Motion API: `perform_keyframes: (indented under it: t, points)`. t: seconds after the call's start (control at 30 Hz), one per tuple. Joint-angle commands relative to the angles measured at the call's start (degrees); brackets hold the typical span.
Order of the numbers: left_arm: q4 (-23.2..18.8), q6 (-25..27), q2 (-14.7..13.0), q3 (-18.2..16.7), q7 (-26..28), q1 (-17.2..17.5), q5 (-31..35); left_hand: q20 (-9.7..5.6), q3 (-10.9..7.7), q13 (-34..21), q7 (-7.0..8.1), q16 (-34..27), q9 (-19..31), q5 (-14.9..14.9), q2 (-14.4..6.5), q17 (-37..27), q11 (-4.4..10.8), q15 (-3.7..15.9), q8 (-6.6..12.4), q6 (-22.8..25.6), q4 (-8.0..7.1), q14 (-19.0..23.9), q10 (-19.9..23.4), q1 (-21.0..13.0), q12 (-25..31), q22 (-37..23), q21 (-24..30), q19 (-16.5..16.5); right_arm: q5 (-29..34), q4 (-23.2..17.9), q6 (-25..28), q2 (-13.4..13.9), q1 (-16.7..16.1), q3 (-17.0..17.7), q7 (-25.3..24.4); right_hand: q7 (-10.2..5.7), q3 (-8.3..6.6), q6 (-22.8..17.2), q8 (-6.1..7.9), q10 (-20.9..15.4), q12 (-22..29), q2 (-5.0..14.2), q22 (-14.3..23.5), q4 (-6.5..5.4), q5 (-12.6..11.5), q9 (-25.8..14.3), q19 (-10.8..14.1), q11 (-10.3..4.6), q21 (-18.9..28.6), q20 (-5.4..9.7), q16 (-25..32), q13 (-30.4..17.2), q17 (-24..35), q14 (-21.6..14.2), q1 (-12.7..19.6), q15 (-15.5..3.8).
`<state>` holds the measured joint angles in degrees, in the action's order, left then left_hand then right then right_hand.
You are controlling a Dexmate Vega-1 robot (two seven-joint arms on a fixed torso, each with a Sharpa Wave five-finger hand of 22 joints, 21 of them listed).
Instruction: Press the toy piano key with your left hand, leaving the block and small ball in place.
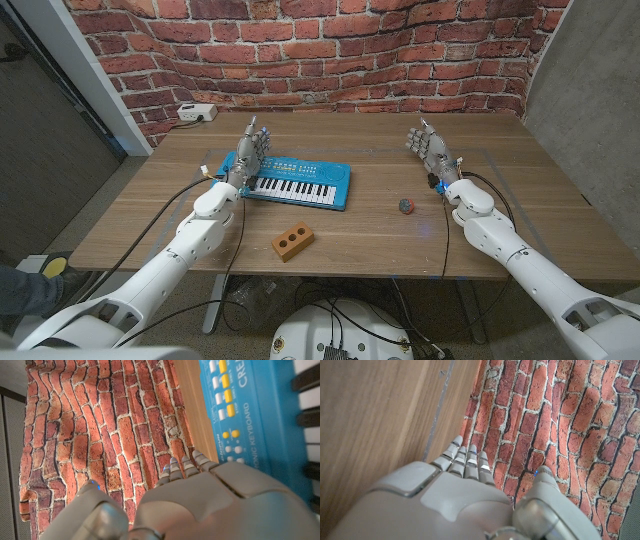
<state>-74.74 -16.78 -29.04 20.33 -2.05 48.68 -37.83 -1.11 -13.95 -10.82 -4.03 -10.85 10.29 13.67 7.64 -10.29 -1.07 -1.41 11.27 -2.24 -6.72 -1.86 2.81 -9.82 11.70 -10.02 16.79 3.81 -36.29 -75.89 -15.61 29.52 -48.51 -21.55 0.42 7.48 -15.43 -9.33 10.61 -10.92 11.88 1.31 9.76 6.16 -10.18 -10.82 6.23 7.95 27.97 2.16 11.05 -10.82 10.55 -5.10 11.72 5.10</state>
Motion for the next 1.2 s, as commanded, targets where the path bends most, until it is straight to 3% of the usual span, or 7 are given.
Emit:
perform_keyframes:
  t: [0.03,0.5,0.8,1.2]
  points:
    - [-5.6,-2.4,-1.8,-2.3,-1.9,4.2,-3.3,0.37,-0.36,-0.1,-0.18,-0.5,0.3,0.3,-0.1,-0.2,0.22,0.01,0.60,0.8,0.14,0.9,0.7,-0.4,0.5,-0.2,0.4,-0.5,2.3,-3.9,-0.6,1.0,-2.1,-0.3,-2.7,0.16,-0.50,-0.4,0.41,-0.7,0.4,0.00,0.2,0.13,-0.3,-0.2,0.9,-0.36,0.3,0.50,0.5,-0.1,0.1,-0.8,0.7,-0.03]
    - [-9.1,-3.6,-5.0,-3.6,-1.4,6.9,-1.9,0.36,-0.22,-0.1,-0.35,-0.6,0.3,0.3,-0.3,-0.2,0.13,0.03,0.82,1.9,0.30,1.7,1.9,-0.7,0.9,-0.2,0.2,-1.1,3.9,-7.9,-2.5,1.0,-5.3,0.3,-6.1,-0.03,-0.45,-0.6,0.57,-0.9,0.5,-0.09,0.2,0.27,-0.2,-0.2,1.0,-0.23,0.0,0.36,0.4,-0.1,0.1,-1.0,0.8,-0.08]
    - [-14.3,-4.7,-8.2,-4.8,-1.3,11.7,-0.9,0.48,-0.16,0.0,-0.32,-0.7,0.3,0.3,-0.6,-0.1,-0.01,-0.05,1.06,3.0,0.46,2.5,2.7,-1.1,1.1,-0.2,0.3,-2.0,4.9,-10.8,-2.5,1.8,-7.2,0.8,-7.8,-0.05,-0.41,-0.8,0.65,-1.0,0.5,-0.06,0.3,0.25,-0.2,-0.2,1.0,-0.22,-0.2,0.28,0.4,-0.1,0.1,-1.1,0.8,-0.07]
    - [-14.9,-8.4,-9.1,-5.7,-0.8,14.5,1.4,0.83,-0.14,0.0,-0.22,-0.9,0.3,0.3,-1.0,-0.1,0.04,0.12,1.30,4.4,0.69,4.0,4.0,-1.7,1.3,-0.2,0.0,-2.7,5.8,-14.4,-3.0,2.7,-9.7,1.9,-9.7,0.04,-0.28,-1.0,0.68,-1.1,0.6,-0.12,0.3,0.25,-0.2,-0.2,0.8,-0.21,-0.6,-0.12,0.3,-0.1,0.2,-1.1,0.6,0.13]
